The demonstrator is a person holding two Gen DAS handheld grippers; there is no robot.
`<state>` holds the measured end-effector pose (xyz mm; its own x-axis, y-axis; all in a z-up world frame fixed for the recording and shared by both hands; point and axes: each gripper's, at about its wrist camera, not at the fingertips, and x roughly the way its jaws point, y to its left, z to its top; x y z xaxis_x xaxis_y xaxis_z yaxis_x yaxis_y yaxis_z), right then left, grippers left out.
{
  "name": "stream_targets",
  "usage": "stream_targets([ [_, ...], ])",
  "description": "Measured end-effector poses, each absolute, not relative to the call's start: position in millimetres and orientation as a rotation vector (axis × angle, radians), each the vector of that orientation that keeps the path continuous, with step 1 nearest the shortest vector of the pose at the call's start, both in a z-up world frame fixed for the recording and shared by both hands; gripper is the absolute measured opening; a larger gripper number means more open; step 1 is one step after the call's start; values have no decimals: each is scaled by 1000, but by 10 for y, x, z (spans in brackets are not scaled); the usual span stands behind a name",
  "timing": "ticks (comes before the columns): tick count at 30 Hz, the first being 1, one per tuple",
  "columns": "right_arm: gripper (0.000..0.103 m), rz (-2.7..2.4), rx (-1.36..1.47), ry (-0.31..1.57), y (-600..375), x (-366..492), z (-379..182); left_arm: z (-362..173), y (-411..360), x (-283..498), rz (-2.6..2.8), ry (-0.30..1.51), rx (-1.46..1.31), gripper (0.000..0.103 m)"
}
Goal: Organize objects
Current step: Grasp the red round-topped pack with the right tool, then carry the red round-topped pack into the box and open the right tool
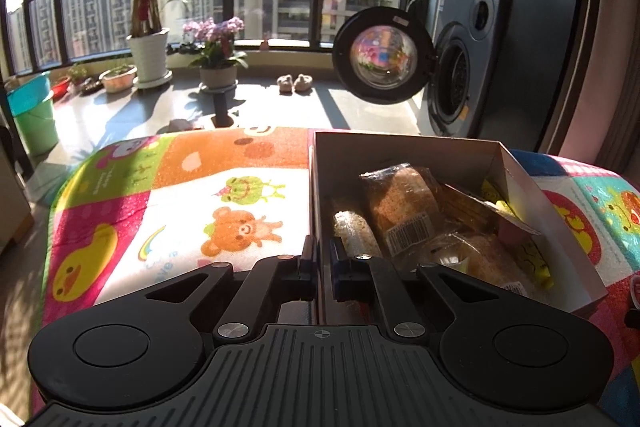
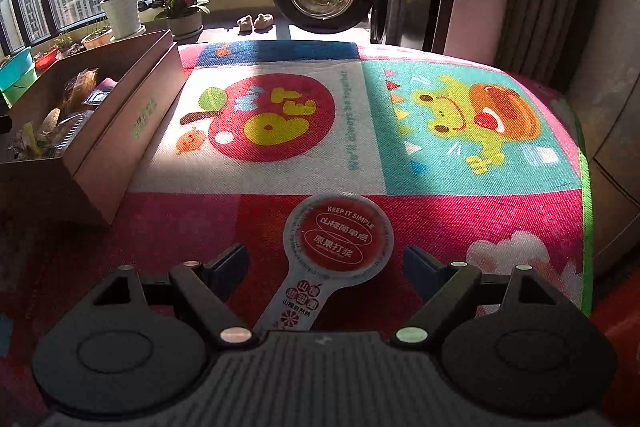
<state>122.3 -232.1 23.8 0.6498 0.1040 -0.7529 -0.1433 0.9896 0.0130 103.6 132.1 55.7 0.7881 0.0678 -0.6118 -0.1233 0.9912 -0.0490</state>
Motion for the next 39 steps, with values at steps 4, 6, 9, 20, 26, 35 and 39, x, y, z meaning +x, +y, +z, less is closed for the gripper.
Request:
stream_targets([
  [4, 81, 165, -1, 856, -2331, 1265, 249, 569, 1339, 1035, 126, 681, -86, 10],
  [6, 72, 161, -20, 857, -2325, 1275, 245, 564, 1340, 1060, 121, 693, -77, 10],
  [9, 61, 148, -67, 860, -2330, 1270, 235, 555, 1349, 1166, 113, 714, -77, 10],
  [20, 60, 189, -83, 909, -2338, 951, 368, 474, 1366, 1243, 93, 752, -64, 9],
  [26, 60, 236, -36, 931, -2292, 675, 573, 488, 1398, 1227, 77, 755, -99, 11],
  [35, 60, 541, 27, 934, -1695, 392, 1063, 478, 1401, 1164, 51, 740, -116, 14],
  [39, 60, 616, -12, 813, -1349, 488, 1392, 470, 1398, 1144, 48, 737, -124, 14],
])
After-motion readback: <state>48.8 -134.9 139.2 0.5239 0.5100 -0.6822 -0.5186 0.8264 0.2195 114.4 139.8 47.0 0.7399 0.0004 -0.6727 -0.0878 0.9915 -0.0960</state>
